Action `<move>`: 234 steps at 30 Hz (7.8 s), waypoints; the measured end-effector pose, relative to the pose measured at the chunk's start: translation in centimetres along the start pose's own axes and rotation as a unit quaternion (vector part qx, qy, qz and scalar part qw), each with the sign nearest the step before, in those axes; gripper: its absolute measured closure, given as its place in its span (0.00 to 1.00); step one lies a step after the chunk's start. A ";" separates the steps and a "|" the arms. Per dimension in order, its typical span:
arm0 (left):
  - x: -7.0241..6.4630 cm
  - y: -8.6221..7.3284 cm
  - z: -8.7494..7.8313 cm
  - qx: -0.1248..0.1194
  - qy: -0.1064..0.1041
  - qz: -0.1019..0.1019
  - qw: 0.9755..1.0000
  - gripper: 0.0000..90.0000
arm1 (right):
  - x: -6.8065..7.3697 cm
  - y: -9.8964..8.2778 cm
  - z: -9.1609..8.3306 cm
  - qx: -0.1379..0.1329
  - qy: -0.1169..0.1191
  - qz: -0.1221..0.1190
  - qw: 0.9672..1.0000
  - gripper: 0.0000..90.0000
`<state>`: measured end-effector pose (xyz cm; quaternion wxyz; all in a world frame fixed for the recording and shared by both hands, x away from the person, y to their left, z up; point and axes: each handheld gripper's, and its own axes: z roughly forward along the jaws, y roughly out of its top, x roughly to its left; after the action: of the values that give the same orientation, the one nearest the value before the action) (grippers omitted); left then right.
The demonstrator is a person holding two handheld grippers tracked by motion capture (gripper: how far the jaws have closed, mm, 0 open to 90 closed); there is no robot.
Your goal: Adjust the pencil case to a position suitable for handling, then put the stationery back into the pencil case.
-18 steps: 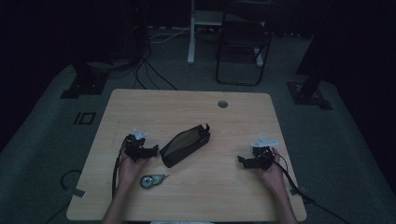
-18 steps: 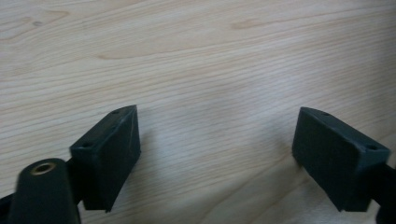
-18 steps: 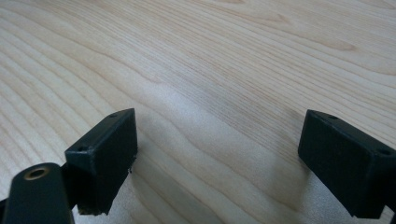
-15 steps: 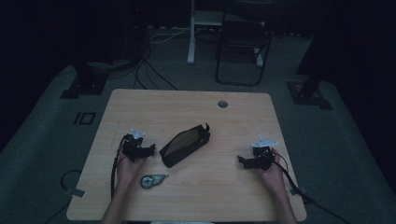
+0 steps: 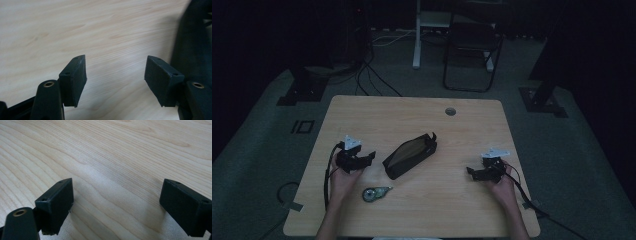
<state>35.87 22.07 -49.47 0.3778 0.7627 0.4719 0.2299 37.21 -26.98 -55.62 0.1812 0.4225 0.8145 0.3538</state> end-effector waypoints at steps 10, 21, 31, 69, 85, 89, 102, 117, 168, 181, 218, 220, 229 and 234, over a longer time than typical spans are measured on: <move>-3.1 1.5 -0.7 -0.017 -0.038 0.032 0.999 0.37 | 0.0 0.0 0.0 0.000 0.000 0.000 1.000 0.13; -5.6 1.5 0.8 0.005 -0.071 0.070 0.995 0.51 | 0.0 0.0 0.0 0.000 0.000 0.000 1.000 0.13; -6.1 1.3 1.7 0.022 -0.078 0.099 0.992 0.71 | 0.0 0.0 0.0 0.000 -0.003 0.003 1.000 0.13; -4.3 0.6 0.7 0.016 -0.108 0.159 0.981 0.62 | 0.0 0.0 0.0 0.000 -0.003 0.003 1.000 0.13; -3.0 -0.1 -1.8 -0.010 -0.117 0.121 0.986 0.50 | 0.0 0.0 0.0 0.000 -0.003 0.003 1.000 0.13; -2.5 -0.7 -2.3 -0.005 -0.123 0.110 0.986 0.46 | -0.1 0.0 0.0 0.000 -0.003 0.004 1.000 0.13; -1.5 -2.4 -3.5 -0.006 -0.113 0.106 0.988 0.46 | -0.1 0.0 0.0 0.000 -0.003 0.004 1.000 0.13; -1.1 -3.8 -4.3 -0.007 -0.119 0.097 0.988 0.41 | -0.1 0.0 0.0 0.000 -0.003 0.004 1.000 0.13; -2.6 -7.6 -4.9 0.020 -0.139 0.120 0.983 0.34 | -0.1 0.0 0.0 0.000 -0.002 0.003 1.000 0.13; -3.1 -8.7 -4.6 0.040 -0.147 0.134 0.979 0.34 | -0.1 0.0 0.0 0.000 -0.002 0.003 1.000 0.13; -3.8 -10.1 -4.7 0.065 -0.148 0.154 0.975 0.43 | -0.1 0.0 0.0 0.000 -0.002 0.003 1.000 0.13; -4.0 -10.1 -4.6 0.063 -0.149 0.156 0.974 0.43 | -0.1 0.0 0.0 0.000 -0.002 0.003 1.000 0.13; -4.3 -9.8 -4.1 0.064 -0.156 0.161 0.972 0.39 | -0.1 0.0 0.0 0.000 -0.002 0.003 1.000 0.13; -4.5 -9.8 -4.2 0.066 -0.165 0.165 0.970 0.45 | -0.1 0.0 0.0 0.000 -0.002 0.003 1.000 0.13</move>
<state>25.55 22.19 -54.64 0.3567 0.8805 0.2848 0.1282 37.33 -27.03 -55.62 0.1822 0.4256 0.8128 0.3535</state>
